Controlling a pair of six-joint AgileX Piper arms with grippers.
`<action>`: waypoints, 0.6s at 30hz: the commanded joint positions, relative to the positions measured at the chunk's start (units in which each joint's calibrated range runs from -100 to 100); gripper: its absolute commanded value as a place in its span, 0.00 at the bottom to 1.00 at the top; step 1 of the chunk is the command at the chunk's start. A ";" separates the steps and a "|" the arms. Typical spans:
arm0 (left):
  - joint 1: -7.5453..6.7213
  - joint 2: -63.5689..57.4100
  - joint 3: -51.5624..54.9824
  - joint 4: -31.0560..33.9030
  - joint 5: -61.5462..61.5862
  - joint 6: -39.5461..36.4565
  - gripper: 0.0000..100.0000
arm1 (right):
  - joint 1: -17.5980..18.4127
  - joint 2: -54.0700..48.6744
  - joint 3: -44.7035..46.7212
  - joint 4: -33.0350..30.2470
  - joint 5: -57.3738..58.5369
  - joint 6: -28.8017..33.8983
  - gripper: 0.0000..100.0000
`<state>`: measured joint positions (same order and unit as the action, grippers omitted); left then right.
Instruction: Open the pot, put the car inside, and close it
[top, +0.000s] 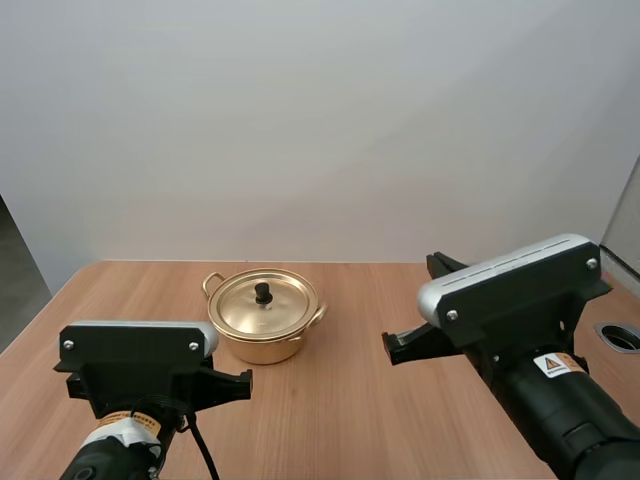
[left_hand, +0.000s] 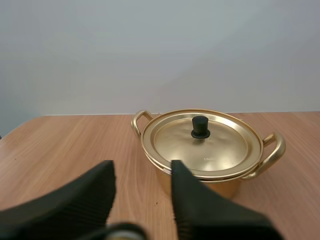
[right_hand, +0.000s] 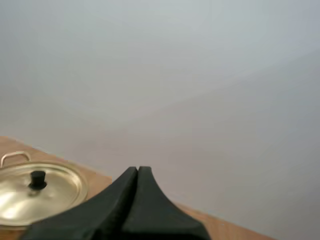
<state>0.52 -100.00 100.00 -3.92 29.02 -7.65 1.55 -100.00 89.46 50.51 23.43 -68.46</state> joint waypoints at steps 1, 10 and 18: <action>0.00 0.00 0.00 0.04 0.02 -0.04 0.02 | 0.50 0.00 1.37 -57.38 5.16 55.93 0.00; 0.00 0.00 0.00 0.04 -0.53 0.07 0.00 | 0.42 0.00 9.20 -57.11 -0.73 55.03 0.00; 0.00 0.00 0.00 0.04 -0.53 0.07 0.00 | -2.98 0.00 10.54 -52.83 -2.20 55.03 0.00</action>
<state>0.52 -100.00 100.00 -3.93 28.49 -7.54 -0.97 -100.00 100.00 19.51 21.27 -41.39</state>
